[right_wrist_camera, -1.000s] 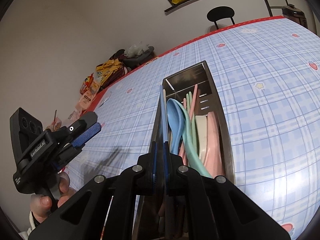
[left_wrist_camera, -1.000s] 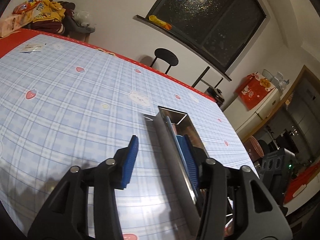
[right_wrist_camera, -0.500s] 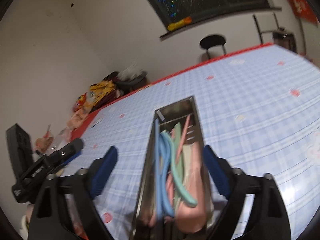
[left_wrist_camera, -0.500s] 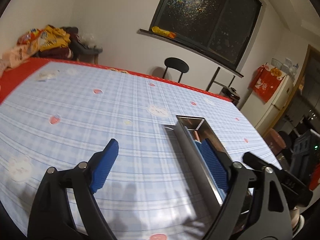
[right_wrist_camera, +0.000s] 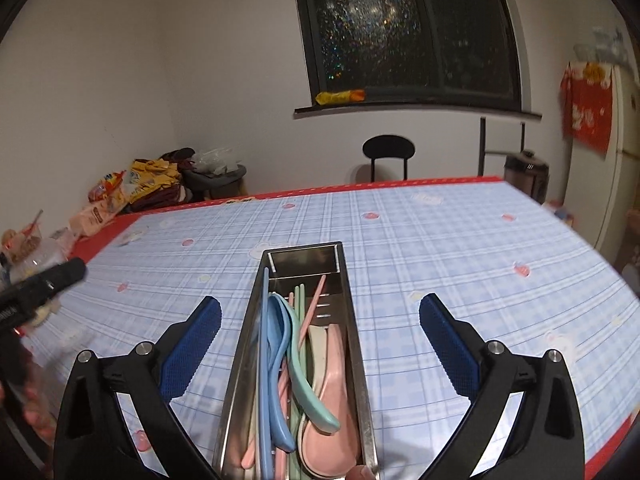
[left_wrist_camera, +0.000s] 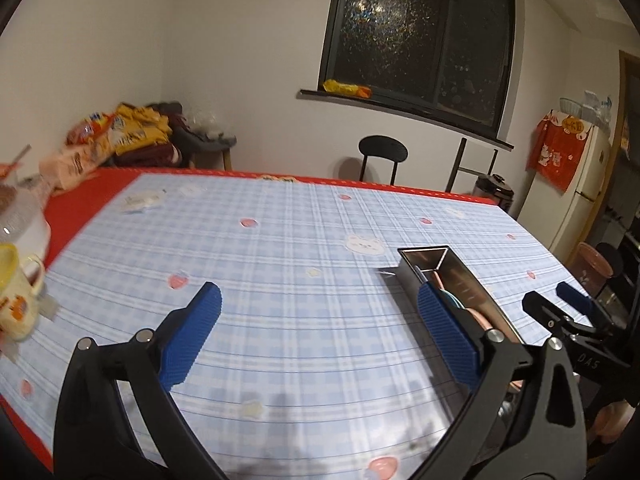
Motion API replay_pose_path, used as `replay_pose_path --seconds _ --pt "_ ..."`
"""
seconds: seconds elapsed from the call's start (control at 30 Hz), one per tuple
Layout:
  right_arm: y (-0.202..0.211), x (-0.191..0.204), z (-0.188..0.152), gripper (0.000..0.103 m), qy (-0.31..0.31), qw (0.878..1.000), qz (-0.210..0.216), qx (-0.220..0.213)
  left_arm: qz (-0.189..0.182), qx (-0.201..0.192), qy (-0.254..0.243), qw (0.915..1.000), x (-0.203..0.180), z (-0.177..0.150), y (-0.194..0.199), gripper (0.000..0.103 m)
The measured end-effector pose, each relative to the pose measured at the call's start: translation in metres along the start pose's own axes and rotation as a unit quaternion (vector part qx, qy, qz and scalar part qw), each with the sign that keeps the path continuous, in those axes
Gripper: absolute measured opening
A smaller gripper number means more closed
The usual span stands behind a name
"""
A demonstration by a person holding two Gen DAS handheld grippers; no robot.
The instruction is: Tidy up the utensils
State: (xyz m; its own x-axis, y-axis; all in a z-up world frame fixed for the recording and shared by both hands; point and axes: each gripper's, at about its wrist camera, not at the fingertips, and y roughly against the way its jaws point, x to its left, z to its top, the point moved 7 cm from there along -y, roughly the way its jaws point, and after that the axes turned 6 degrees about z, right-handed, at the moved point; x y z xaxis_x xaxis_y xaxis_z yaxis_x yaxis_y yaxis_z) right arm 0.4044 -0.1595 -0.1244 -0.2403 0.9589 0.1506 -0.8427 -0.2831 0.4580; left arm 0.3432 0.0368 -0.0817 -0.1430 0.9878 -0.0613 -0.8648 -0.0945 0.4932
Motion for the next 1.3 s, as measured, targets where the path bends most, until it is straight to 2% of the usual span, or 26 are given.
replay_pose_path --seconds 0.13,0.3,0.5,0.6,0.8,1.3 --pt "0.020 0.010 0.009 0.097 0.043 0.998 -0.051 -0.015 0.018 -0.027 -0.021 0.9992 0.008 0.010 0.019 0.097" --pt "0.058 0.016 0.023 0.097 0.049 0.995 -0.071 -0.042 0.038 -0.053 -0.036 0.9972 0.017 0.022 0.044 0.097" --pt "0.101 0.017 0.029 0.097 0.046 0.991 -0.107 -0.064 0.072 -0.098 -0.062 0.9907 0.021 0.034 0.077 0.097" --pt "0.118 0.015 0.029 0.097 0.037 0.990 -0.118 -0.073 0.055 -0.111 -0.065 0.9901 0.019 0.036 0.091 0.097" --pt "0.141 0.016 0.028 0.097 0.030 0.987 -0.137 -0.084 0.016 -0.100 -0.066 0.9927 0.010 0.034 0.101 0.097" --pt "0.150 0.009 0.025 0.097 0.017 0.985 -0.152 -0.082 0.008 -0.092 -0.094 0.9913 -0.007 0.027 0.099 0.097"
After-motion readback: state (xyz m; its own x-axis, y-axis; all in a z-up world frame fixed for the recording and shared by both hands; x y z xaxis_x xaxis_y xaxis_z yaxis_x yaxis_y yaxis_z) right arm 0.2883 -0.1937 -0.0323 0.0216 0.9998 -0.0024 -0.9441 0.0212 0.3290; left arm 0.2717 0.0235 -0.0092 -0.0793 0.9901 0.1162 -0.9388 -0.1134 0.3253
